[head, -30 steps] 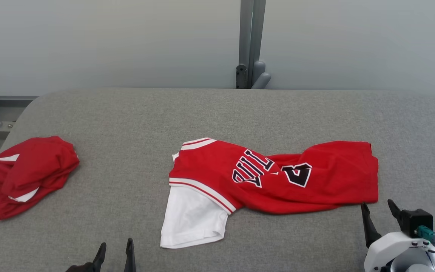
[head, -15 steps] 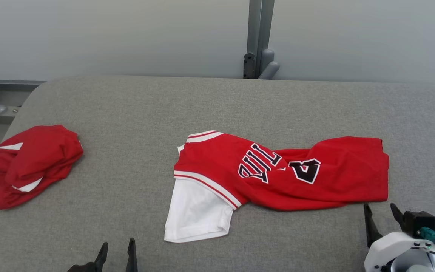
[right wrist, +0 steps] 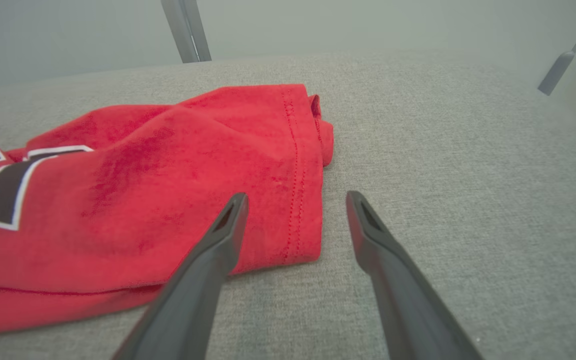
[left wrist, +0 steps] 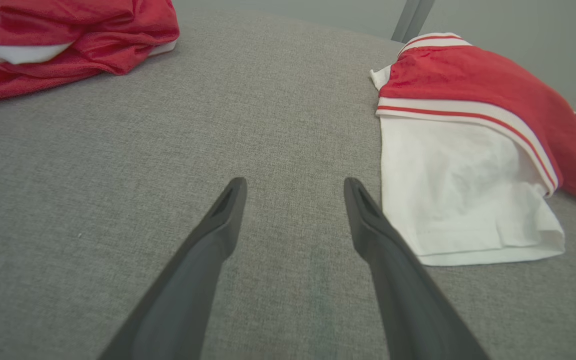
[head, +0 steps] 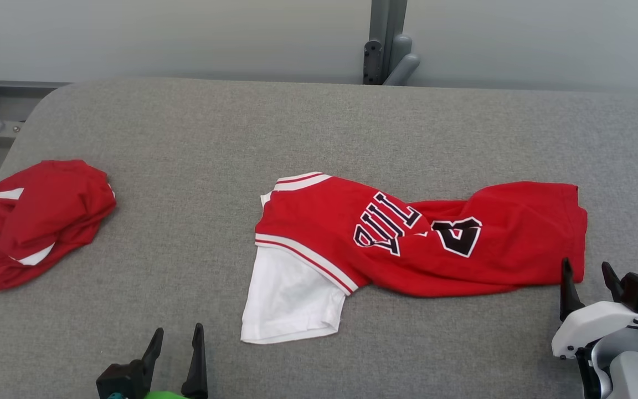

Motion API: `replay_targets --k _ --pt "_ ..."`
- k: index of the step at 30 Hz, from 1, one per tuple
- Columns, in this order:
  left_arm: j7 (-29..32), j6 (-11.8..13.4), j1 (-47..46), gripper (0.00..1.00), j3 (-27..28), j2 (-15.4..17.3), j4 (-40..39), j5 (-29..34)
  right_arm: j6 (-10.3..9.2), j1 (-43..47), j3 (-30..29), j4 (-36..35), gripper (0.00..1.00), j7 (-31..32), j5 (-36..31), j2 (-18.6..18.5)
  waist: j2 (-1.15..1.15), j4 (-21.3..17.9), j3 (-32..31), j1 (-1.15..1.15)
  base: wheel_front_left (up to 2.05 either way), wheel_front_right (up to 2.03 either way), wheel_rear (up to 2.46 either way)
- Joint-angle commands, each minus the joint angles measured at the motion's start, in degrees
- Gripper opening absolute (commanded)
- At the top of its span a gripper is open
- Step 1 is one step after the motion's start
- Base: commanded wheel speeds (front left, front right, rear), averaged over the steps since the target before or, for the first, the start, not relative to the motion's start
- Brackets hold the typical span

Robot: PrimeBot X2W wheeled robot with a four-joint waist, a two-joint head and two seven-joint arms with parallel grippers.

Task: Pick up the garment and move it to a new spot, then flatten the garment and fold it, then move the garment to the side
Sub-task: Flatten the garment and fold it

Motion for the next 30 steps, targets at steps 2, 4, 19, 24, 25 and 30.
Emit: replay_targets --k 2,4,19,24,25,30 --pt "0.0 -0.4 -1.4 1.00 -0.3 0.2 -0.2 0.6 -0.06 -1.3 -0.7 0.9 1.00 -0.2 -0.3 -0.2 0.00 0.4 1.6 0.00 0.00 0.00 0.00" --pt "0.0 -0.4 -1.8 1.00 -0.4 0.2 -0.2 0.6 -0.06 -1.8 -1.1 1.9 1.00 -0.2 -0.6 0.0 0.00 0.6 2.0 0.00 0.00 0.00 0.00" --pt "0.0 -0.9 -2.0 1.00 0.3 0.2 -0.3 1.7 -0.06 -2.1 -1.7 5.6 0.50 -0.2 0.0 0.5 0.00 0.7 1.8 0.00 0.00 0.00 0.00" --pt "0.0 -0.9 -1.9 1.00 0.4 0.2 -0.5 1.9 -0.06 -2.1 -1.5 6.0 0.40 -0.2 0.3 0.3 0.00 0.7 1.7 0.00 0.00 0.00 0.00" --pt "0.0 -1.0 -1.9 1.00 0.5 0.2 -0.5 1.9 -0.06 -2.1 -1.4 6.1 0.40 -0.2 0.4 0.3 0.00 0.7 1.7 0.00 0.00 0.00 0.00" --pt "0.0 -1.0 -2.1 1.00 0.5 0.2 -0.8 2.3 -0.06 -3.0 -1.5 6.6 0.41 -0.2 0.6 0.0 0.00 0.7 2.1 0.00 0.00 0.00 0.00"
